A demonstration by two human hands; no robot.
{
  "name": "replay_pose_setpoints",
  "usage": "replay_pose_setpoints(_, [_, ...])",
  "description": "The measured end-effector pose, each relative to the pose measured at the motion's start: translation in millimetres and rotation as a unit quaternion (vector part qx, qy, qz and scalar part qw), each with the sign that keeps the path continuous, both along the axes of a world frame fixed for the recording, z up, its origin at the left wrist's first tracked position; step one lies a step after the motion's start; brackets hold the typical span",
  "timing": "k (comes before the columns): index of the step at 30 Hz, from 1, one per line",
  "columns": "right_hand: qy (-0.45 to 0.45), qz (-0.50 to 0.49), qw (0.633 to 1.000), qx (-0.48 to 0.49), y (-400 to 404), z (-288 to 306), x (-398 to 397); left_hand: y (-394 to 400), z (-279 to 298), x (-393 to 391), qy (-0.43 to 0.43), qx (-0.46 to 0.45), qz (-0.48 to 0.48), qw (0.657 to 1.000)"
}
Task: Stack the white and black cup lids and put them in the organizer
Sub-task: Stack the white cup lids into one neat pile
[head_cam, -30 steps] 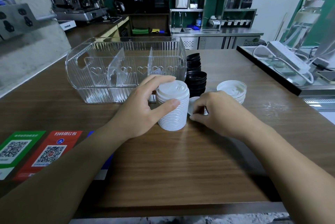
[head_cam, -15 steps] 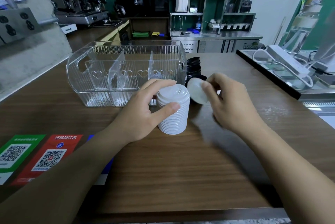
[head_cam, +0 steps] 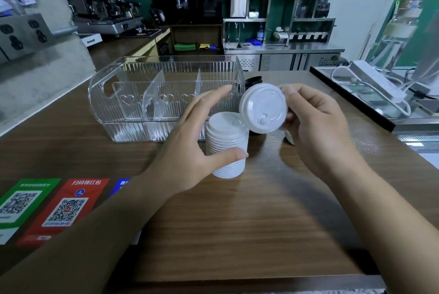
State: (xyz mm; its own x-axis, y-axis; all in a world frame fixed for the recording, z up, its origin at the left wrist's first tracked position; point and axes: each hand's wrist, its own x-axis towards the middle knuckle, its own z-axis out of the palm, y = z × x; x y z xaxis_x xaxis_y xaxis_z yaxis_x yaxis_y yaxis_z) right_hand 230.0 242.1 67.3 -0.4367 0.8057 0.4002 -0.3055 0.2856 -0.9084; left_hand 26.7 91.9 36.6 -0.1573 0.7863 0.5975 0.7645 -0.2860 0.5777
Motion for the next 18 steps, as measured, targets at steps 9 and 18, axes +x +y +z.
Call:
replay_pose_setpoints(9, [-0.039,0.132,0.99,-0.018,-18,-1,-6,2,-1,10,0.07,0.069,-0.009,0.995])
replay_pose_setpoints(18, [-0.129,0.041,0.964,0.231,-32,-8,-5,-2,3,12,0.03,0.122,0.083,0.989])
